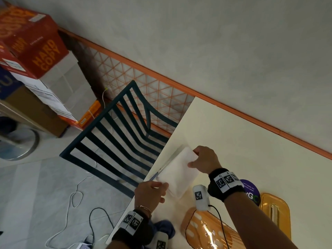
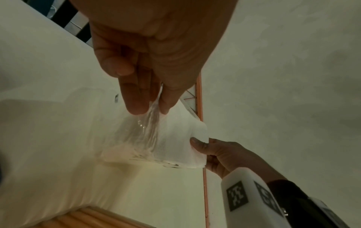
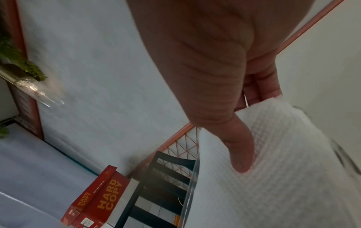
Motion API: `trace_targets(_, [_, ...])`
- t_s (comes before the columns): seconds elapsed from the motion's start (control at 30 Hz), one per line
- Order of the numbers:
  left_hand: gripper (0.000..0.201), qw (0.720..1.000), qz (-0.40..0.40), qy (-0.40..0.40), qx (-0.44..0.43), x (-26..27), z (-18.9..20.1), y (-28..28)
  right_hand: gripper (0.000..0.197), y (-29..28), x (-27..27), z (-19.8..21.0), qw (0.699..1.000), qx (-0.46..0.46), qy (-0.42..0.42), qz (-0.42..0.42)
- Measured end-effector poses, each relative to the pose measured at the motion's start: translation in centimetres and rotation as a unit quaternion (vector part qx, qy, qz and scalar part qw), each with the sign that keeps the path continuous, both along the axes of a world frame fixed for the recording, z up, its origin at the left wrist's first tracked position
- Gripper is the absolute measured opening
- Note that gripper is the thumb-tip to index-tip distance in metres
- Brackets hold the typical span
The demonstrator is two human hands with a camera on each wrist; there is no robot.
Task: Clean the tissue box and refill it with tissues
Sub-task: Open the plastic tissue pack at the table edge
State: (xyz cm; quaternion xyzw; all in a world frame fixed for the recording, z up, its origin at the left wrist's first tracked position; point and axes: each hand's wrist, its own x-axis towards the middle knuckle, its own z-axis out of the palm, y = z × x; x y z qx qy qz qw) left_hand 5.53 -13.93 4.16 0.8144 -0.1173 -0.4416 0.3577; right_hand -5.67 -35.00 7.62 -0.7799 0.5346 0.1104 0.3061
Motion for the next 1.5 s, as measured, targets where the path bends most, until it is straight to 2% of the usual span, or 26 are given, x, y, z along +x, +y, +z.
trace_targets(0.13, [0.02, 1.0, 0.002, -0.002, 0.002, -0.1, -0.1, 0.0, 0.047, 0.0, -0.4, 0.1, 0.999, 0.029, -0.022, -0.009])
trace_targets(0.3, [0.03, 1.0, 0.011, 0.006, 0.005, -0.1, 0.1, 0.3, 0.051, -0.1, -1.1, 0.7, 0.99, 0.107, -0.089, -0.02])
trace_targets(0.4, [0.04, 1.0, 0.01, -0.003, 0.009, -0.1, 0.5, 0.5, 0.038, 0.0, -1.7, 1.7, 0.978, 0.168, -0.12, -0.007])
trace_targets(0.57, [0.069, 0.999, -0.001, -0.035, -0.002, 0.1, 0.2, 1.1, 0.025, 0.9, -3.1, 4.5, 0.967, 0.209, -0.148, 0.009])
trace_targets(0.7, [0.103, 0.995, -0.02, 0.021, -0.094, 0.1, 0.9, 1.5, 0.033, 2.4, -4.6, 7.8, 0.951, 0.241, -0.193, 0.005])
trace_targets(0.77, [0.112, 0.987, -0.042, 0.063, -0.138, -0.1, 1.6, 1.6, 0.034, 3.3, -5.4, 9.2, 0.94, 0.253, -0.228, -0.007])
trace_targets(0.87, [0.106, 0.963, -0.036, 0.157, -0.217, -0.4, 3.0, 1.5, 0.034, 5.0, -6.7, 10.7, 0.921, 0.273, -0.277, -0.035])
trace_targets(0.97, [0.076, 0.944, -0.03, 0.223, -0.243, -0.7, 4.2, 1.0, 0.038, 6.9, -8.0, 10.9, 0.902, 0.288, -0.317, -0.062])
trace_targets(1.0, [0.07, 0.947, -0.036, 0.221, -0.231, -0.9, 4.3, 0.9, 0.04, 7.6, -8.5, 10.8, 0.9, 0.285, -0.323, -0.071])
trace_targets(1.1, [0.074, 0.969, -0.052, 0.163, -0.177, -2.0, 4.6, 0.1, 0.049, 9.5, -10.3, 10.4, 0.909, 0.253, -0.315, -0.099])
trace_targets(1.13, [0.068, 0.973, -0.064, 0.15, -0.162, -2.6, 4.8, -0.1, 0.052, 10.2, -11.0, 10.1, 0.911, 0.244, -0.313, -0.11])
trace_targets(1.27, [0.059, 0.968, -0.153, 0.14, -0.141, -5.2, 5.4, -0.3, 0.056, 12.6, -14.3, 8.4, 0.917, 0.204, -0.302, -0.161])
trace_targets(1.4, [0.04, 0.962, -0.193, 0.161, -0.107, -7.5, 5.4, -0.4, 0.048, 14.9, -18.5, 6.3, 0.893, 0.225, -0.307, -0.239])
trace_targets(1.5, [0.056, 0.958, -0.23, 0.163, -0.062, -8.8, 4.0, -0.5, 0.038, 16.6, -21.6, 4.5, 0.884, 0.236, -0.274, -0.296])
